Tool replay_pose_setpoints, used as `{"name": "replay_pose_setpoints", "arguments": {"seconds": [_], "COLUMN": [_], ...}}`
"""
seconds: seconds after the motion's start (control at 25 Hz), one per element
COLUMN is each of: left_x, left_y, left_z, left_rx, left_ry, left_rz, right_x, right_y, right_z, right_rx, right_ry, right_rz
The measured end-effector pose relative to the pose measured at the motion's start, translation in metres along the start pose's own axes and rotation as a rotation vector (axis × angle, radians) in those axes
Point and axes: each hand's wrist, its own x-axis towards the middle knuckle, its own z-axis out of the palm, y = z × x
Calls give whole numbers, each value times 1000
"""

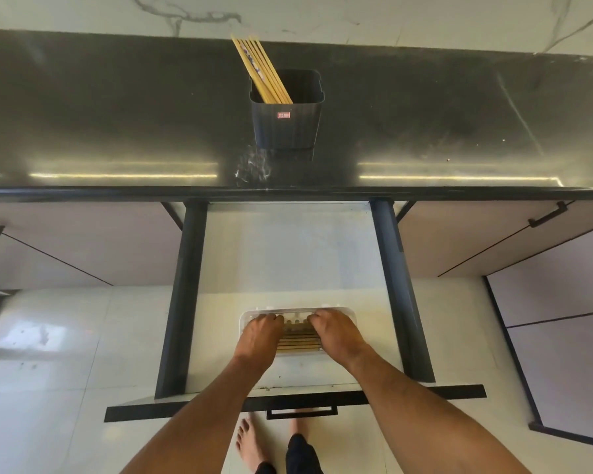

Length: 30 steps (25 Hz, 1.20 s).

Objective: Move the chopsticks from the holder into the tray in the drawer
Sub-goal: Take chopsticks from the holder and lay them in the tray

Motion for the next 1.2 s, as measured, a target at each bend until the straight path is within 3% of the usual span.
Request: {"name": "replay_pose_setpoints", "arguments": {"seconds": [0.36,1.0,1.2], "left_x": [-7,-10,-11], "left_y": [2,1,0], "left_z": [-19,-12,-14], "left_rx": [-143,-74,-204], "left_ry": [36,97,123], "left_rz": [-49,-94,-90], "right_x": [-7,-6,-6], "right_y": [8,1,4], "right_z": [-1,-7,-2], "right_rx": [-108,-131,-133], "right_ry": [-1,52,61], "right_rz": [49,98,82]}}
